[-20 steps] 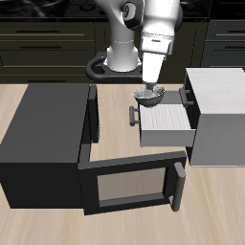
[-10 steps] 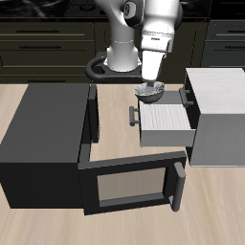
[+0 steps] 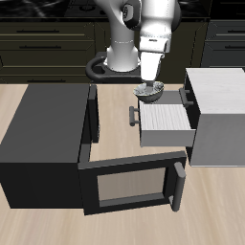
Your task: Close the top drawer of the white cabinet and place the bowl in the middle drawer
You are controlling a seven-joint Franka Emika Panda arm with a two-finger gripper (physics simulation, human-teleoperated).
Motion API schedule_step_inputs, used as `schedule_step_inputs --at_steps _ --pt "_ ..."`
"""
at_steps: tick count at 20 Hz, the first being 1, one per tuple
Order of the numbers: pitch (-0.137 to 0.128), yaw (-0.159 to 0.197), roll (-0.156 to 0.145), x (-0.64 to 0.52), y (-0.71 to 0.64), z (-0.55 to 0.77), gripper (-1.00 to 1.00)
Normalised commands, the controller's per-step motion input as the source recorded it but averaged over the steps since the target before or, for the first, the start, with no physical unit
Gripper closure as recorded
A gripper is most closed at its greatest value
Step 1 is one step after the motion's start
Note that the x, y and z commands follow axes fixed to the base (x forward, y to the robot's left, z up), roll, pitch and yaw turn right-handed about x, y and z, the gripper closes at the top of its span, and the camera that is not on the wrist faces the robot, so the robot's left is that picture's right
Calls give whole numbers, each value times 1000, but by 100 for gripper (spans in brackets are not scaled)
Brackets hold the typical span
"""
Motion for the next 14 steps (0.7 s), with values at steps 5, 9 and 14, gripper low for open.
schedule_step_inputs --at_steps 5,9,14 --pt "-3 15 32 -157 114 -45 100" --pt "-11 -18 58 -181 212 36 100" --pt "7 12 77 -200 270 -103 100"
